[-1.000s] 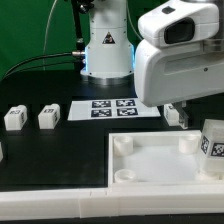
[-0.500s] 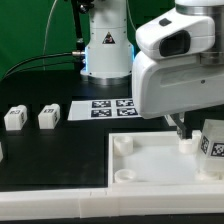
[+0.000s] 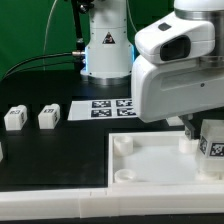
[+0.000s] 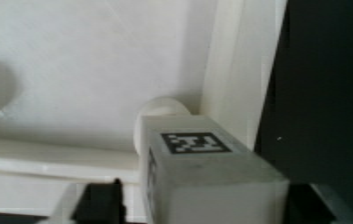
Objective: Assemble one leg
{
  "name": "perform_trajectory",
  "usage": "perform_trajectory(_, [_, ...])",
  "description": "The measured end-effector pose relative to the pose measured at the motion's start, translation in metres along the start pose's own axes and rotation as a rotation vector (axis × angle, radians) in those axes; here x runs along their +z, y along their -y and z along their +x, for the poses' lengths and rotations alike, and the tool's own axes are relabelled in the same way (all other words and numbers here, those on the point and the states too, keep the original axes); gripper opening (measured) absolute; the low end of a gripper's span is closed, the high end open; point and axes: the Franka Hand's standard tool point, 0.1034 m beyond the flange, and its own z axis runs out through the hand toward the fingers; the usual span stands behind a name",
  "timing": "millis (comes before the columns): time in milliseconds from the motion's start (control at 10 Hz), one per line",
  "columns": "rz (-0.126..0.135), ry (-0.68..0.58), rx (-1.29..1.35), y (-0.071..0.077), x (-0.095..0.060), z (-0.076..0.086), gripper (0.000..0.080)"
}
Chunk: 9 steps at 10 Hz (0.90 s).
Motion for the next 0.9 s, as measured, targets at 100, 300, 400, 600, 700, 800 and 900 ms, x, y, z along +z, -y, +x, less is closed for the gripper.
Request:
perform_trajectory(100, [-0.001, -0.001, 0.002, -0.0018, -0.0005, 0.0002, 0.0301])
perform_trajectory(300, [-0.002, -0.001, 0.003, -0.0023, -0.0007, 0.0004, 0.0301])
perform_trajectory(400, [-0.001, -0.001, 0.024, -0.0023, -0.0007, 0.0004, 0.0301])
perform_trajectory(600, [-0.001, -0.002, 0.06, -0.0024, -0.0008, 0.0005, 0.0301])
perform_trajectory(700, [0.0, -0.002, 0.11, -0.0023, -0.0008, 0.0006, 0.0301])
perform_trajectory(800, [0.0, -0.002, 0.186, -0.0021, -0.0007, 0.0006, 0.0301])
perform_trajectory(900, [0.006, -0.002, 0.298, -0.0021, -0.0007, 0.0007, 0.0301])
